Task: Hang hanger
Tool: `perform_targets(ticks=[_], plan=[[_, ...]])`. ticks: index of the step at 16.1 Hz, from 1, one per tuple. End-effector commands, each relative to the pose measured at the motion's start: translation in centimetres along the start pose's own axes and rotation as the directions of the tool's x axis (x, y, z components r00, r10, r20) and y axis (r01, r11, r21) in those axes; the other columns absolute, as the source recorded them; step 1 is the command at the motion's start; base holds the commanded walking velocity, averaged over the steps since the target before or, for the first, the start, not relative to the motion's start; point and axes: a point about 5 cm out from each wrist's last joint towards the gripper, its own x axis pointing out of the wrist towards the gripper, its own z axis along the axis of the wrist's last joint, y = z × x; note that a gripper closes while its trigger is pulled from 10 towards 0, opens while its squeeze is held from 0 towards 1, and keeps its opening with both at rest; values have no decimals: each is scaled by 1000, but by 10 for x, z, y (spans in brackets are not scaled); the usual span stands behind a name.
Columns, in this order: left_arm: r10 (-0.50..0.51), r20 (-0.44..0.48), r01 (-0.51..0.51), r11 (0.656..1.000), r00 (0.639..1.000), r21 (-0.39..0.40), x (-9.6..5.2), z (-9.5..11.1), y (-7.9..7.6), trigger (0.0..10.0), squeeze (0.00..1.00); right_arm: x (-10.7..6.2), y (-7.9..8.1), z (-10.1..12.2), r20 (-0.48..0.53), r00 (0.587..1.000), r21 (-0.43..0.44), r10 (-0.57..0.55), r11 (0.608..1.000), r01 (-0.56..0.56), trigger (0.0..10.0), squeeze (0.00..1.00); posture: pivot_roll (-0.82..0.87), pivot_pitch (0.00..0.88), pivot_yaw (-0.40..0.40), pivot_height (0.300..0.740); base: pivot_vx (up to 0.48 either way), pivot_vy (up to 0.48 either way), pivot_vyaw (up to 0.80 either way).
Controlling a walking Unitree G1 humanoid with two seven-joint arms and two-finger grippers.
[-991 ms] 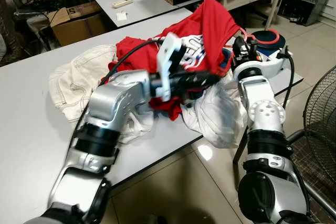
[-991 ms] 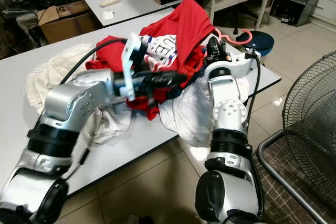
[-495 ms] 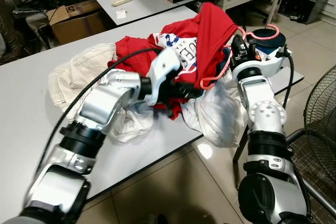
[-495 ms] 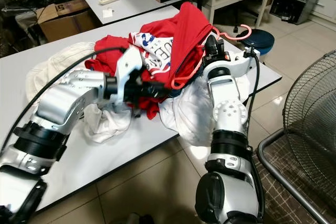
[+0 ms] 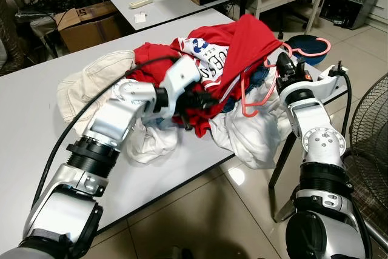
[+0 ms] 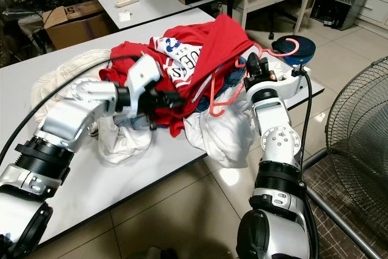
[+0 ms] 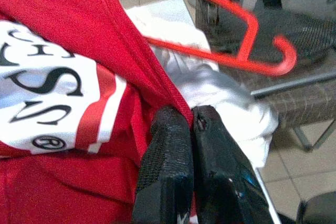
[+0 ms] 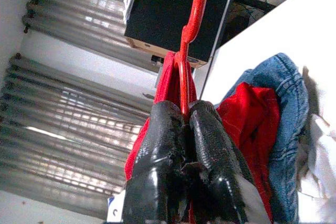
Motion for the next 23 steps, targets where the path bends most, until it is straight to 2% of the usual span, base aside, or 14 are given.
perform_targets(ticks=[1, 4, 6, 11, 12, 13, 14, 15, 16, 17, 19, 21, 22, 23], plan=[[-51, 82, 55, 998, 995, -38, -4, 13, -3, 0, 0, 1, 8, 7, 47, 999, -17, 22, 1000, -21, 10000, 0, -42, 0, 124, 740, 0, 0, 0], [-141, 178, 157, 985, 974, -76, 4, 27, -16, 0, 0, 7, 13, 4, 47, 998, -18, 29, 999, -28, 10000, 0, -41, 0, 123, 740, 0, 0, 0], [-179, 222, 208, 971, 958, -115, 17, 32, -31, 0, 0, 20, 24, -8, 25, 999, -24, 46, 999, -46, 10000, 0, -40, 0, 115, 740, 0, 0, 0], [-178, 225, 210, 969, 958, -130, 19, 32, -34, 0, 0, 27, 28, -15, 9, 999, -39, 47, 998, -47, 10000, 0, -30, 0, 100, 740, 0, 0, 0], [-149, 267, 196, 968, 952, -158, 20, 38, -33, 0, 0, 33, 32, -25, -19, 999, -34, 49, 998, -49, 10000, 0, 10, 0, 52, 740, 0, 0, 0], [-96, 345, 183, 956, 934, -229, 23, 52, -32, 0, 0, 39, 38, -41, -54, 997, -22, 48, 999, -49, 10000, 0, 19, 0, 43, 740, 0, 0, 0], [-94, 392, 211, 940, 915, -267, 26, 62, -34, 0, 0, 41, 38, -46, -56, 998, -8, 40, 999, -41, 10000, 0, 23, 0, 43, 740, 0, 0, 0], [-100, 404, 224, 936, 909, -271, 26, 65, -35, 0, 0, 41, 38, -47, -54, 998, -4, 38, 999, -38, 10000, 0, 22, 0, 44, 740, 0, 0, 0], [-115, 438, 269, 912, 892, -309, 32, 74, -41, 0, 0, 42, 37, -48, -30, 999, 13, 27, 1000, -27, 10000, 0, 19, 0, 52, 740, 0, 0, 0], [-120, 445, 283, 905, 887, -319, 33, 76, -43, 0, 0, 43, 37, -48, -20, 1000, 21, 22, 1000, -22, 10000, 0, 19, 0, 55, 740, 0, 0, 0], [-122, 460, 321, 866, 880, -385, 42, 83, -50, 0, 0, 46, 37, -48, 13, 1000, 39, 11, 999, -11, 10000, 0, 15, 0, 66, 740, 0, 0, 0], [-82, 479, 318, 842, 874, -436, 46, 88, -48, 0, 0, 46, 37, -52, 16, 1000, 39, 7, 999, -8, 10000, 0, 10, 0, 75, 740, 0, 0, 0], [3, 483, 262, 837, 876, -480, 47, 92, -38, 0, 0, 44, 36, -57, -3, 1000, 33, 8, 999, -8, 10000, 0, 8, 0, 78, 740, 0, 0, 0], [114, 461, 159, 845, 880, -511, 46, 92, -23, 0, 0, 41, 36, -63, -40, 999, 18, 23, 1000, -22, 10000, 0, 7, 0, 79, 740, 0, 0, 0]])
